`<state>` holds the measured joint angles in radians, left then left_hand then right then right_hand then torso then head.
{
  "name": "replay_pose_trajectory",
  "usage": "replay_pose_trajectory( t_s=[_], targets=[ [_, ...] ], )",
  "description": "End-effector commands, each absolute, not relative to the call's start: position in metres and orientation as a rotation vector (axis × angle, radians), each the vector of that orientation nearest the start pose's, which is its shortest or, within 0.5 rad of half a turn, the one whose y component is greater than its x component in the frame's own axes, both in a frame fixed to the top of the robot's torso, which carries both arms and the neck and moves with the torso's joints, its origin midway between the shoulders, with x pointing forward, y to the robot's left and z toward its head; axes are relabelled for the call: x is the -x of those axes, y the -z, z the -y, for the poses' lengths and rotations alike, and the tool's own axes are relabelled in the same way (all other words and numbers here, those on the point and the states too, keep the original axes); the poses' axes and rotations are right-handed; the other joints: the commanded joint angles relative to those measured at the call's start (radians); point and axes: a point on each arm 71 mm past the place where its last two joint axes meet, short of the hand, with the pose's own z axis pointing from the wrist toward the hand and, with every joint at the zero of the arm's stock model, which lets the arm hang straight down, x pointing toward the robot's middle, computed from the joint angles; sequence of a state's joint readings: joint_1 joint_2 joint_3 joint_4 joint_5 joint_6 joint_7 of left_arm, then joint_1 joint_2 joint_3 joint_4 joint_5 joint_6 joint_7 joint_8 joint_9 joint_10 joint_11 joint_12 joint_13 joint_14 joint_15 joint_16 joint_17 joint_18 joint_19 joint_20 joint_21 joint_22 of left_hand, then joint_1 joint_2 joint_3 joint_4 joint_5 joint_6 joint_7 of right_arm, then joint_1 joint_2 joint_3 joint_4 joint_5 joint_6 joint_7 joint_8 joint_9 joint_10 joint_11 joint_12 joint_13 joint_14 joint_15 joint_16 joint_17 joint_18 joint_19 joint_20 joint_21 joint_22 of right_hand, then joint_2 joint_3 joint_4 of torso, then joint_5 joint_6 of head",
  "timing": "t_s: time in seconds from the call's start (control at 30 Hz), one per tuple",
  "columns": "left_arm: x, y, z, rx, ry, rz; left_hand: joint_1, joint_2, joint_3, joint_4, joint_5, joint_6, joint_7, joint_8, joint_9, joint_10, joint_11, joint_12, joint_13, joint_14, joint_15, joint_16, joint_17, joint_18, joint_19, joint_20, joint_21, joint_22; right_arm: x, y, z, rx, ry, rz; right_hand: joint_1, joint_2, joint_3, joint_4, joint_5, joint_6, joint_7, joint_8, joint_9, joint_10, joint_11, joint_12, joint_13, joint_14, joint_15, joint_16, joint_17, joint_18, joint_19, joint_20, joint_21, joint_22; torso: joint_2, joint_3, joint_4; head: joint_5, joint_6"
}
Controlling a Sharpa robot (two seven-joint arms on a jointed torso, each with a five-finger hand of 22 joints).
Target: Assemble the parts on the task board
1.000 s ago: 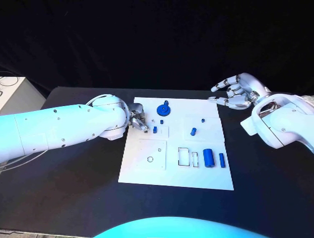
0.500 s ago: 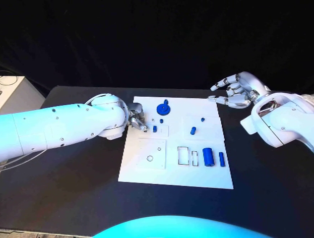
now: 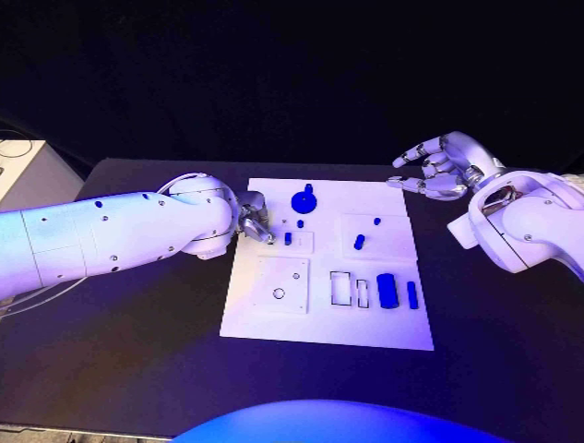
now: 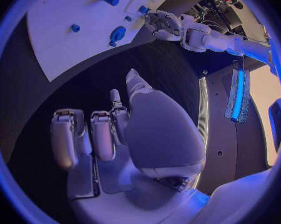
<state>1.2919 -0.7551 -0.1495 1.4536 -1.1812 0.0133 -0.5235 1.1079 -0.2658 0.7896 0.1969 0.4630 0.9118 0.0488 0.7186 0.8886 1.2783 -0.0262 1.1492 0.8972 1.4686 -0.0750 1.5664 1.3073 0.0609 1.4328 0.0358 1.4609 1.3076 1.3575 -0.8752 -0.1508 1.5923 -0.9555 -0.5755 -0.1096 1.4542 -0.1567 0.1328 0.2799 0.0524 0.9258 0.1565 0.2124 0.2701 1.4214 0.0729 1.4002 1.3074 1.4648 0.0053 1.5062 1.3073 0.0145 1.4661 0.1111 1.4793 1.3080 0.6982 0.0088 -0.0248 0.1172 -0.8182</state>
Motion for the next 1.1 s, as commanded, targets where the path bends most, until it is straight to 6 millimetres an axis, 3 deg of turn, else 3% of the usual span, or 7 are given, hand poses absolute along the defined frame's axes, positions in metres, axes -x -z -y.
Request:
replay_pose_trajectory(
  t_s=[0.03,0.6,1.1],
  targets=[
    [-0.4916,0.2232,-0.1978,0.08,0.307,-2.236,-0.003,0.011,0.171,-0.166,0.001,0.01,-0.006,0.003,0.001,0.006,-0.004,0.001,-0.003,0.102,-0.006,0.004,0.263,-0.013,0.005,-0.003,0.002,0.081,-0.4905,0.1393,0.2129,-0.342,-0.812,-1.539,-0.008,0.002,0.007,-0.001,0.005,-0.004,-0.001,0.006,-0.001,-0.002,-0.001,-0.002,0.114,0.067,-0.008,-0.005,0.121,0.012,0.053,-0.009,-0.005,0.193,0.0,0.0002,0.0001,0.0,-0.002],
    [-0.4931,0.2276,-0.1959,0.107,0.322,-2.257,-0.03,0.021,0.167,-0.153,-0.015,0.006,-0.006,0.002,0.003,0.006,-0.003,-0.005,-0.01,0.102,-0.005,0.004,0.263,-0.011,-0.001,-0.003,-0.003,0.074,-0.4904,0.1394,0.2129,-0.342,-0.812,-1.541,-0.01,0.003,0.008,0.0,0.005,-0.004,-0.002,0.007,-0.001,-0.002,-0.002,-0.004,0.112,0.067,-0.009,-0.006,0.119,0.012,0.053,-0.01,-0.006,0.193,0.001,0.0002,-0.0009,-0.003,-0.001],
    [-0.4951,0.2297,-0.197,0.136,0.329,-2.26,-0.145,0.04,0.017,-0.055,-0.024,0.017,-0.019,-0.006,0.001,0.009,-0.01,-0.002,-0.01,0.102,-0.011,0.004,0.263,-0.011,-0.001,-0.007,-0.012,0.07,-0.4906,0.1395,0.2133,-0.342,-0.81,-1.542,-0.018,0.007,0.008,0.005,0.005,-0.005,-0.002,0.009,-0.001,-0.002,-0.002,-0.004,0.111,0.068,-0.009,-0.007,0.119,0.012,0.053,-0.011,-0.008,0.192,0.0,0.0009,-0.0004,-0.006,-0.004]
  ],
)
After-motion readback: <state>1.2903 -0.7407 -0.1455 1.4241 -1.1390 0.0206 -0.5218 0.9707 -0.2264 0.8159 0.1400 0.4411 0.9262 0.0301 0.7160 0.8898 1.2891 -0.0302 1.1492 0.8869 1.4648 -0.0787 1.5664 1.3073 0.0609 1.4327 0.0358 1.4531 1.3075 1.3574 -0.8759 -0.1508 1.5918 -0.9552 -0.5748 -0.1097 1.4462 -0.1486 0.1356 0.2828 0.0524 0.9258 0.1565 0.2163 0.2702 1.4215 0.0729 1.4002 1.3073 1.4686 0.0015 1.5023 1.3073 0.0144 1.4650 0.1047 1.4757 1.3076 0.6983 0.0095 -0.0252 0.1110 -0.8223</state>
